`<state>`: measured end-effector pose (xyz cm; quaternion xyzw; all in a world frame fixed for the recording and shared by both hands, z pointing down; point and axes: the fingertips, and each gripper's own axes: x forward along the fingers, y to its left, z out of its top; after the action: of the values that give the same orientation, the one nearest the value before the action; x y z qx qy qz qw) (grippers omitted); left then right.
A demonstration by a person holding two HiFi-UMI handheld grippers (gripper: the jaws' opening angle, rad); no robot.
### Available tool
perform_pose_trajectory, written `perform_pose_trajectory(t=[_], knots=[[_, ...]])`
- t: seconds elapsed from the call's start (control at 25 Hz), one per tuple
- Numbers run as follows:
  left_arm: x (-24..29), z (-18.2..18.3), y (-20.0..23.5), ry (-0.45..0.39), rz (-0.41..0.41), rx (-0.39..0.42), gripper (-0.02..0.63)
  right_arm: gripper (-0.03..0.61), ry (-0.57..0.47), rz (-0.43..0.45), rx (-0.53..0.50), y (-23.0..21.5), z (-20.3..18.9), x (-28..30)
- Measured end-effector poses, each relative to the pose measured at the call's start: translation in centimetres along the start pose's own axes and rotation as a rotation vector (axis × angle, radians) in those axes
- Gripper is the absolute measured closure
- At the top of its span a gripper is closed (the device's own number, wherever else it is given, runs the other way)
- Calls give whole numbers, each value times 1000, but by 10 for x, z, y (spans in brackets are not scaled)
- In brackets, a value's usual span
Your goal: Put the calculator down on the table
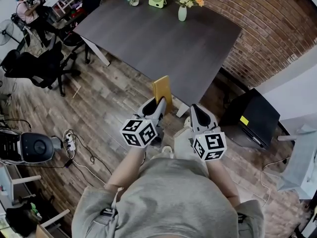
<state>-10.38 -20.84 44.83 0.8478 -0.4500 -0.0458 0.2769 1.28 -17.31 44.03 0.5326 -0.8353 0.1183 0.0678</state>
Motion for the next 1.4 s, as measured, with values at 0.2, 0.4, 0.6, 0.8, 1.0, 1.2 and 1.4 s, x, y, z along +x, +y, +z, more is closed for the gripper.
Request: perform_pose_trajectory(t=[0.2,0.4,0.6,0.8,1.0,1.2,1.4], knots=[[36,0,9,21,13,-8,525,577,16,9,5,-23,1,22],[67,-2,20,43,29,-20,525,577,32,18,3,-42,1,42],[93,-8,28,71,44,-30,525,577,48,27,13,-59,-1,56],[118,-17,36,104,53,-30,525,577,60,41,16,-72,-4,71],[142,-25,42,138,59,-32,525,577,80,49,22,-83,-10,84],[161,-33,47,167,65,-33,525,577,88,48,30,-92,-14,91],[179,-40,53,188,76,-41,525,577,97,46,39,-102,-19,96]])
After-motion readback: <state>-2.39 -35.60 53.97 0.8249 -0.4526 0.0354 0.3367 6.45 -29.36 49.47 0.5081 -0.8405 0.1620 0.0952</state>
